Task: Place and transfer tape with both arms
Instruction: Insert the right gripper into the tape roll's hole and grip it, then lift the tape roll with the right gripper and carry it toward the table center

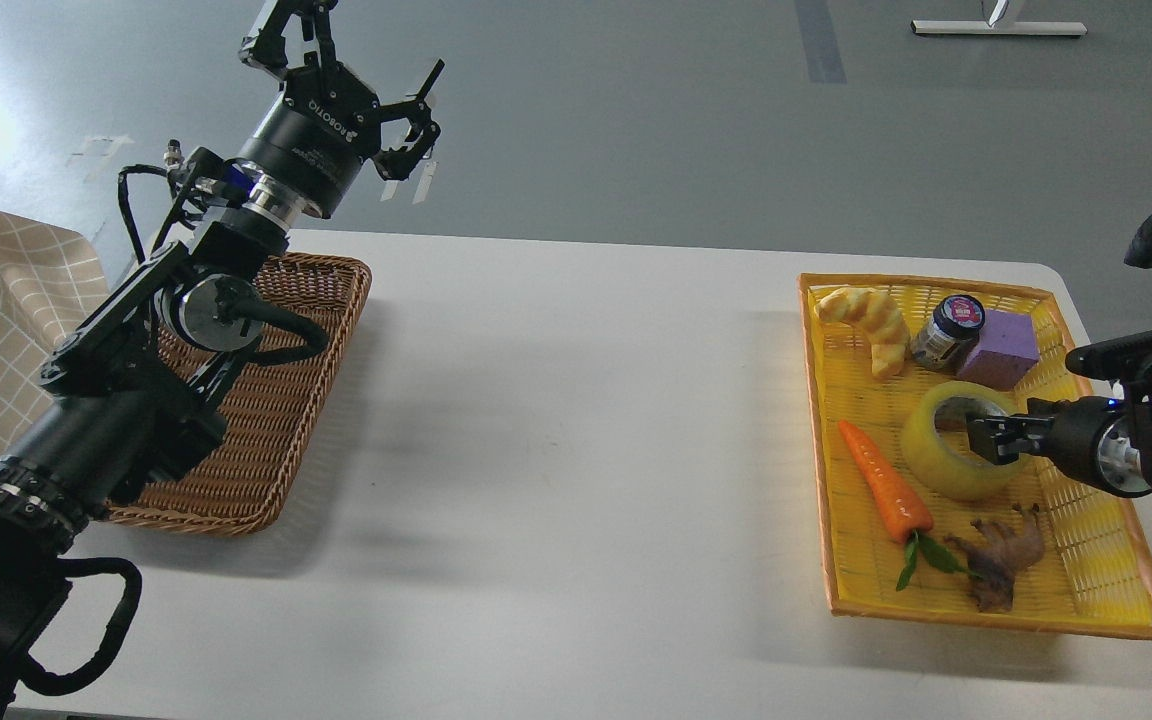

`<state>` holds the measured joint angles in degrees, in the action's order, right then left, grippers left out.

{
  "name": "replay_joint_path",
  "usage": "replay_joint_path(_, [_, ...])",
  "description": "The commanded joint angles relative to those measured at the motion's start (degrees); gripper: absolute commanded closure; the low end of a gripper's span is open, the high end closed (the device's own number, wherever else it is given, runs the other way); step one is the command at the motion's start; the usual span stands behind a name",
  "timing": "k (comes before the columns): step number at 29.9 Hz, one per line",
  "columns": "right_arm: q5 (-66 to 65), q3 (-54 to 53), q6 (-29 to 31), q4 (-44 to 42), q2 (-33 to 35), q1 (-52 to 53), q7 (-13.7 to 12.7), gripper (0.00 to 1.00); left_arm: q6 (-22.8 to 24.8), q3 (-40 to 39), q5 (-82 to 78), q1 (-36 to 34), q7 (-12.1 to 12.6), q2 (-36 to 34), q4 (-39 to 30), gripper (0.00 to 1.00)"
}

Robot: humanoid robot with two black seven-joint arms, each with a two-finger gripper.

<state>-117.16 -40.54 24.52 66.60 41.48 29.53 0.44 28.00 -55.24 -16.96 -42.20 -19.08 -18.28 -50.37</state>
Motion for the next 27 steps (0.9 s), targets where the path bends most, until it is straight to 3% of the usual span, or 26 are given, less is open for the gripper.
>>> replay_joint_path(1, [0.09, 0.02, 0.09, -1.12, -0.35, 0.0, 0.0, 0.44, 0.0, 0.04, 0.0, 0.02, 0.01, 0.0, 0.0, 0.02])
replay_joint_path(8, [0.27, 0.02, 0.09, -1.56, -0.7, 0.0, 0.09, 0.57, 0.0, 0.04, 0.0, 0.02, 0.01, 0.0, 0.0, 0.02])
replay_joint_path(10, [0.18, -0.06, 0.09, -1.65, -1.49, 0.09, 0.09, 0.73, 0.0, 0.04, 0.0, 0.02, 0.01, -0.09, 0.0, 0.02])
replay_joint_path(11, [0.18, -0.06, 0.09, -1.65, -1.49, 0.09, 0.09, 0.75, 0.0, 0.04, 0.0, 0.02, 0.01, -0.09, 0.09, 0.02])
replay_joint_path(15, [0.27, -0.06, 0.09, -1.56, -1.58, 0.26, 0.09, 1.0, 0.0, 0.04, 0.0, 0.02, 0.01, -0.09, 0.0, 0.02])
replay_joint_path(20, [0.35, -0.15, 0.35, -1.47, -1.49, 0.88, 0.26, 1.0, 0.0, 0.04, 0.0, 0.02, 0.01, -0.09, 0.09, 0.02])
replay_joint_path(27, [0.88, -0.77, 2.19, 2.56, 0.43, 2.72, 2.63, 1.0, 0.0, 0.04, 0.0, -0.16, 0.01, -0.09, 0.09, 0.02])
